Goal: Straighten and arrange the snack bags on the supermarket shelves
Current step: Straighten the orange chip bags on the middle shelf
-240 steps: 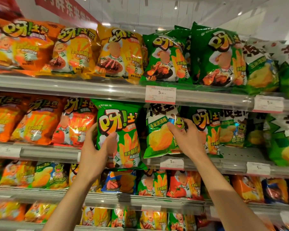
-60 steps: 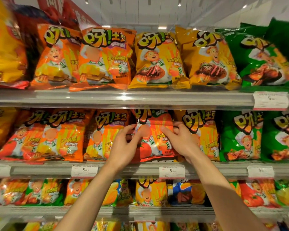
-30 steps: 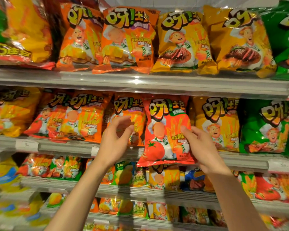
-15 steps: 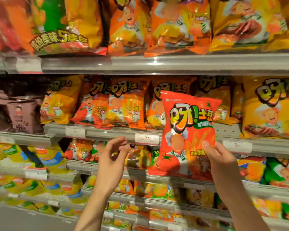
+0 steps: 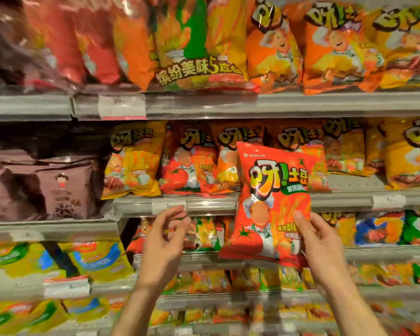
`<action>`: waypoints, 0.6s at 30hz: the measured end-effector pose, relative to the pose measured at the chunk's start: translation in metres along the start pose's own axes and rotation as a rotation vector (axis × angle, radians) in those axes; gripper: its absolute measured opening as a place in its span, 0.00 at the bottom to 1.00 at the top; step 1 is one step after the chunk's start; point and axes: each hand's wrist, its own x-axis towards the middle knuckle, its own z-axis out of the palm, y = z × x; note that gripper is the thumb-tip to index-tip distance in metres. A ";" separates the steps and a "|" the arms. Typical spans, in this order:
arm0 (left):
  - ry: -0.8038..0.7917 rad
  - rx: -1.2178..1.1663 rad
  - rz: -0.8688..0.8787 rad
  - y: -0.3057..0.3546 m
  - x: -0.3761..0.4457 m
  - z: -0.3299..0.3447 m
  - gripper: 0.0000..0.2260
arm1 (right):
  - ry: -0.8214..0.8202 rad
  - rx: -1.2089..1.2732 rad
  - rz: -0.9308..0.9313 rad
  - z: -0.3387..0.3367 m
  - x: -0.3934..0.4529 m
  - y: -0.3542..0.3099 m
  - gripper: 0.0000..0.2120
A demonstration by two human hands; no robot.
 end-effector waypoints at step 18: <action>-0.112 0.081 -0.052 0.021 0.083 -0.068 0.38 | -0.288 -0.020 -0.037 0.190 0.002 -0.034 0.14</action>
